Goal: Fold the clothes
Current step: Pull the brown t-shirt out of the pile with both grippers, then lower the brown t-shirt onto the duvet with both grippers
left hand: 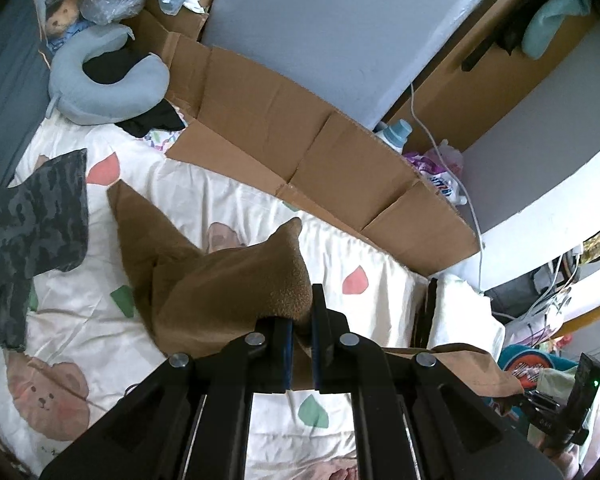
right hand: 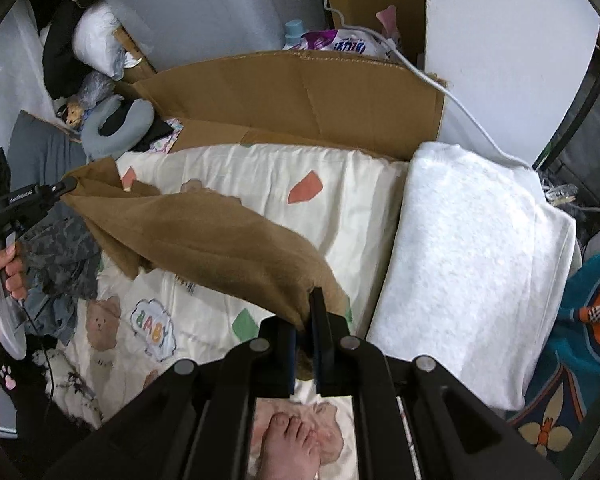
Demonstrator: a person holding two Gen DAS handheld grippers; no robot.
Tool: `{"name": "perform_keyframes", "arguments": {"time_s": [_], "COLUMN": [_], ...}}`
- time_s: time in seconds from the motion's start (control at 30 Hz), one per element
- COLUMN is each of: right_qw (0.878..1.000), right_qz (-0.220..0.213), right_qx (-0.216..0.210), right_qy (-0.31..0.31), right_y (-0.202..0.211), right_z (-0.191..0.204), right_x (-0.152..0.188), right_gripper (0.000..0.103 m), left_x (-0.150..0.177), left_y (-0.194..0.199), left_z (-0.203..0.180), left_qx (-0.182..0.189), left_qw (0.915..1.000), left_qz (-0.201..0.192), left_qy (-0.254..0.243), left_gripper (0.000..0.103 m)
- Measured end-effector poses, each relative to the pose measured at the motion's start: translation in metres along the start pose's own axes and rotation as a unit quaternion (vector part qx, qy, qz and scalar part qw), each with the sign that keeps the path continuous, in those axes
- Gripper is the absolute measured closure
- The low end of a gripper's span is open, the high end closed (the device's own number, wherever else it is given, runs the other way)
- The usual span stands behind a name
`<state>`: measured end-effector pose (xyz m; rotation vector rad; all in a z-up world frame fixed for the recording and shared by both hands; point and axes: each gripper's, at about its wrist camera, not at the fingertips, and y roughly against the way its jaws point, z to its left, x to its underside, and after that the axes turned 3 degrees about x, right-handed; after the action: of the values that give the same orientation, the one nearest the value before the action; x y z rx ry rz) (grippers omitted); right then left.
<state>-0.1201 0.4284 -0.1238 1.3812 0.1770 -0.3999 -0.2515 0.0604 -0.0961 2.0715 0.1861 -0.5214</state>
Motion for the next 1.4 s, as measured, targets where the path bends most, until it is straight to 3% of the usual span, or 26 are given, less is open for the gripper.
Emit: {"name": "perform_keyframes", "arguments": {"time_s": [0.33, 0.6, 0.73, 1.1, 1.4], "right_qw": [0.996, 0.979, 0.97, 0.972, 0.975], "right_qz": [0.046, 0.105, 0.126, 0.144, 0.137], "right_qx": [-0.062, -0.122, -0.141, -0.134, -0.129], "right_qy": [0.047, 0.129, 0.151, 0.128, 0.119], "right_y": [-0.02, -0.035, -0.042, -0.078, -0.119], "right_z": [0.03, 0.081, 0.099, 0.093, 0.104], "right_x": [0.031, 0.064, 0.077, 0.076, 0.05], "right_gripper": [0.097, 0.095, 0.089, 0.08, 0.072], "left_x": [0.018, 0.058, 0.08, 0.154, 0.209], "left_y": [0.023, 0.075, 0.105, 0.159, 0.182], "left_z": [0.04, 0.105, 0.143, 0.249, 0.324], "left_qx": [-0.024, -0.053, -0.074, -0.143, -0.19], "left_qw": [0.9995, 0.9967, 0.9931, 0.9765, 0.9556], "left_qz": [-0.006, -0.021, -0.032, -0.035, -0.03], "left_qy": [0.017, 0.059, 0.085, 0.157, 0.223], "left_gripper": [0.097, 0.097, 0.097, 0.097, 0.097]}}
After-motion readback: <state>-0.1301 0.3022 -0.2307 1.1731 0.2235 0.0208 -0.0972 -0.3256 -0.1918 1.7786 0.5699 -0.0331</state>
